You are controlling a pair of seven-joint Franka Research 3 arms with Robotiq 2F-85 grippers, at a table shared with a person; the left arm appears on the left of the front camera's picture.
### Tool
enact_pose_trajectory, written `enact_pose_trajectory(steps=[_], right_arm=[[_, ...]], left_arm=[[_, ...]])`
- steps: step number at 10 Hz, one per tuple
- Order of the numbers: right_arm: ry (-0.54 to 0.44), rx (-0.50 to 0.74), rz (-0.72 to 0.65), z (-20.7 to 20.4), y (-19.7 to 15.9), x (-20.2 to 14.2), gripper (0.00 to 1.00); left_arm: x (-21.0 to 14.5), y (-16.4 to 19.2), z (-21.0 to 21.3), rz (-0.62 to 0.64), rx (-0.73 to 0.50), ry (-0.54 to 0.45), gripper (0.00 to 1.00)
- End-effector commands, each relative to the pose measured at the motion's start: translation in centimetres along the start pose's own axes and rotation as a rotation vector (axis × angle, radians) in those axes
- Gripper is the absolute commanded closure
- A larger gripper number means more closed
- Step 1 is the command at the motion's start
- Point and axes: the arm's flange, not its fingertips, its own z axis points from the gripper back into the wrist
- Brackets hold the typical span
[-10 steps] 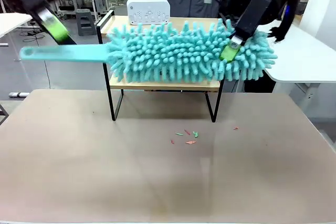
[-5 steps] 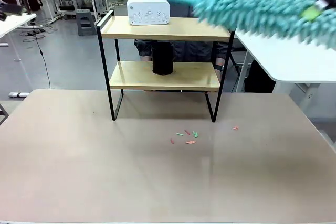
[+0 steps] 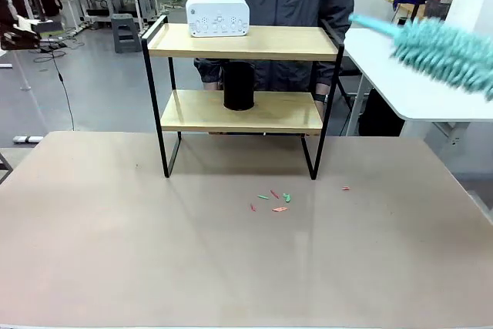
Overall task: Clean the shelf.
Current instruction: Hand the Duster back to the human.
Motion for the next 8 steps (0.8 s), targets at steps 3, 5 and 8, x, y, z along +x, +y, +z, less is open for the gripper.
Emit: enact_pose_trajectory(steps=[3,5,8], right_arm=[[-0.082,-0.045,-0.207,-6.2,-5.3,1.0,1.0],[-0.058,-0.05,-0.161,-3.7,-5.9,-0.1,1.0],[-0.058,-0.05,-0.161,-3.7,-5.9,-0.1,1.0]], left_arm=[[0.6,-1.1,2.4,-0.021,-0.002,0.024,0.0],[0.6,-1.1,2.4,-0.021,-0.002,0.024,0.0],[0.6,-1.1,2.4,-0.021,-0.002,0.024,0.0]])
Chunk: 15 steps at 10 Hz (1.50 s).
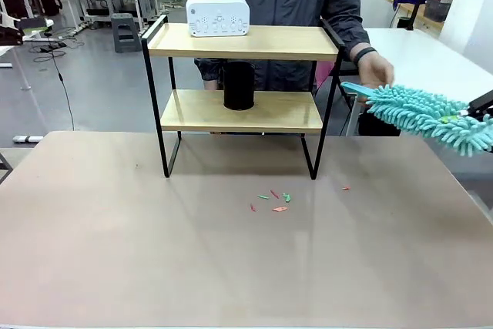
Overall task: Clean the shelf.
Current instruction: Hand the Duster back to the human.
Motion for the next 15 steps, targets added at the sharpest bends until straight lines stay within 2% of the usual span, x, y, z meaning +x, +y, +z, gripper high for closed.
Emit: enact_pose_trajectory(steps=[1,5,6,7,8,9,12,13,15], right_arm=[[0.013,0.0,0.018,0.2,0.4,-0.1,1.0],[0.013,0.0,0.018,0.2,0.4,-0.1,1.0],[0.004,0.003,0.001,0.0,0.1,0.0,0.83],[0.014,0.005,-0.002,-0.1,0.2,-0.1,0.27],[0.017,0.008,0.001,-0.2,0.3,-0.1,0.26],[0.019,0.01,0.002,-0.2,0.3,-0.1,0.0],[0.008,0.035,0.034,0.4,1.5,-0.4,0.03],[-0.01,0.057,0.058,1.0,2.5,-0.7,0.0],[-0.034,0.131,0.075,3.3,6.1,-2.9,0.0]], left_arm=[[0.0,-0.4,0.1,0.0,-0.002,0.011,0.0],[0.0,-0.4,0.1,0.0,-0.002,0.011,0.0],[0.0,-0.4,0.1,0.0,-0.002,0.011,0.0],[0.0,-0.4,0.1,0.0,-0.002,0.011,0.0],[0.0,-0.4,0.1,0.0,-0.002,0.011,0.0],[0.0,-0.4,0.1,0.0,-0.002,0.011,0.0],[0.0,0.0,0.0,0.0,0.0,0.0,0.0],[0.2,-0.4,0.1,-0.015,-0.04,-0.005,0.0],[-0.8,0.7,-1.1,0.017,-0.059,0.032,0.0]])
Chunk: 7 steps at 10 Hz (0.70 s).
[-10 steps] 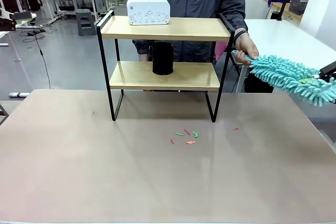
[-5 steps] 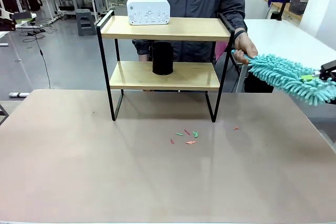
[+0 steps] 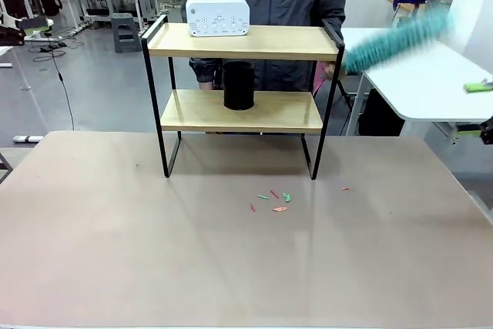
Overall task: Clean the shelf.
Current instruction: Hand the Duster back to the human.
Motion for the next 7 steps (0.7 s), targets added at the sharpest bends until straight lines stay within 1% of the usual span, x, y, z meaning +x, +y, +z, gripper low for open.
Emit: enact_pose_trajectory(steps=[1,2,3,4,5,7], right_arm=[[0.007,0.122,0.002,0.9,5.3,-3.1,0.0],[0.023,0.182,0.019,-0.1,8.1,-4.7,0.0],[0.079,0.219,0.045,-1.7,10.4,-6.1,0.0],[0.111,0.175,0.064,-4.0,11.9,-6.6,0.0],[0.062,0.157,0.066,0.3,8.7,-4.7,0.0],[0.062,0.157,0.066,0.3,8.7,-4.7,0.0]], left_arm=[[-1.5,1.0,-1.6,0.073,-0.123,0.055,0.0],[-2.8,2.2,-3.1,0.094,-0.096,0.111,0.0],[-3.8,3.1,-4.3,0.163,-0.146,0.161,0.0],[-4.8,4.0,-5.7,0.217,-0.13,0.221,0.0],[-3.2,2.4,-3.7,0.103,-0.109,0.12,0.0],[-3.2,2.4,-3.7,0.103,-0.109,0.12,0.0]])
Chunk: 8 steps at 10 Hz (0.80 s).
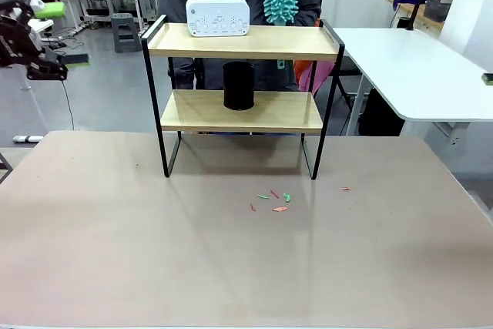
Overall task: Clean the shelf.
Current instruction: Hand the Duster back to the human.
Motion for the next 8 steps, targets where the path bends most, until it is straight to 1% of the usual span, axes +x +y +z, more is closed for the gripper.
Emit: enact_pose_trajectory(steps=[1,8], right_arm=[[-0.01,-0.01,0.01,1.09,-0.6,0.72,0.0],[-0.01,-0.01,0.01,1.09,-0.6,0.72,0.0]], left_arm=[[0.2,-0.77,0.39,-0.024,0.007,-0.022,0.0],[0.2,-0.77,0.39,-0.024,0.007,-0.022,0.0]])
